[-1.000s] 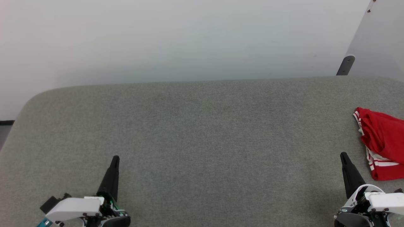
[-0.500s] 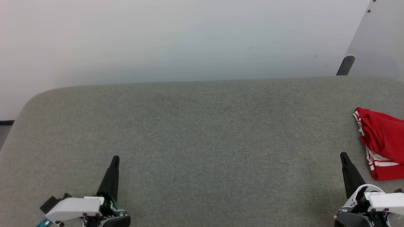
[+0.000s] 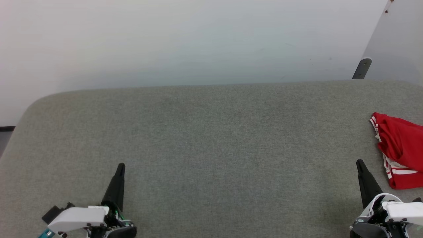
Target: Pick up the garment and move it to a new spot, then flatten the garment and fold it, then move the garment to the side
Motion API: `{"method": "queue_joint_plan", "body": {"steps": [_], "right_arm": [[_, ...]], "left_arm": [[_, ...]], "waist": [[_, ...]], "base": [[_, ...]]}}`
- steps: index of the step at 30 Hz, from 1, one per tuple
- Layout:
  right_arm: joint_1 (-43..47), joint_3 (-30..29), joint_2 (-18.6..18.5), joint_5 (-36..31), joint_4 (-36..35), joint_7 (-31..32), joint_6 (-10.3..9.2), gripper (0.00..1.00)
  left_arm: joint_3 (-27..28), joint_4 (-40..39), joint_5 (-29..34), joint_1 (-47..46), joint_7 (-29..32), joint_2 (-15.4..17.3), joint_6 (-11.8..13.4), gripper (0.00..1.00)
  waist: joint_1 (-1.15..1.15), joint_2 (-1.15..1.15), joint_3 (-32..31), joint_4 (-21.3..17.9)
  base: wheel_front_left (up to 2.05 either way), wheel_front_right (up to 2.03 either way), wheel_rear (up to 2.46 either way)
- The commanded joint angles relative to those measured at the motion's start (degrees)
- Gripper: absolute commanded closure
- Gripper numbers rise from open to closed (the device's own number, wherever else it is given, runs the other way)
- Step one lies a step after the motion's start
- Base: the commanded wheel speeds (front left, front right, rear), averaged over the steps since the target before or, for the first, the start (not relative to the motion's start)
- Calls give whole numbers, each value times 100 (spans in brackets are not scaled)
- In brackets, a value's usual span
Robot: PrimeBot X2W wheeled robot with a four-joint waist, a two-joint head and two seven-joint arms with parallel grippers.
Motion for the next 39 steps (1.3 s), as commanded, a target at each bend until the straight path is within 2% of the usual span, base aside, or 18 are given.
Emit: {"method": "queue_joint_plan", "body": {"steps": [1, 39], "right_arm": [[-14, 2, 19, 23, -15, 13, -2, 100], [-13, 3, 19, 24, -15, 13, -1, 100]], "left_arm": [[10, -10, -19, -49, 17, 4, -29, 100], [10, -10, -20, -49, 16, 4, -29, 100]], "waist": [[0, 0, 0, 0], [0, 0, 0, 0]], "base": [[0, 0, 0], [0, 0, 0]]}}
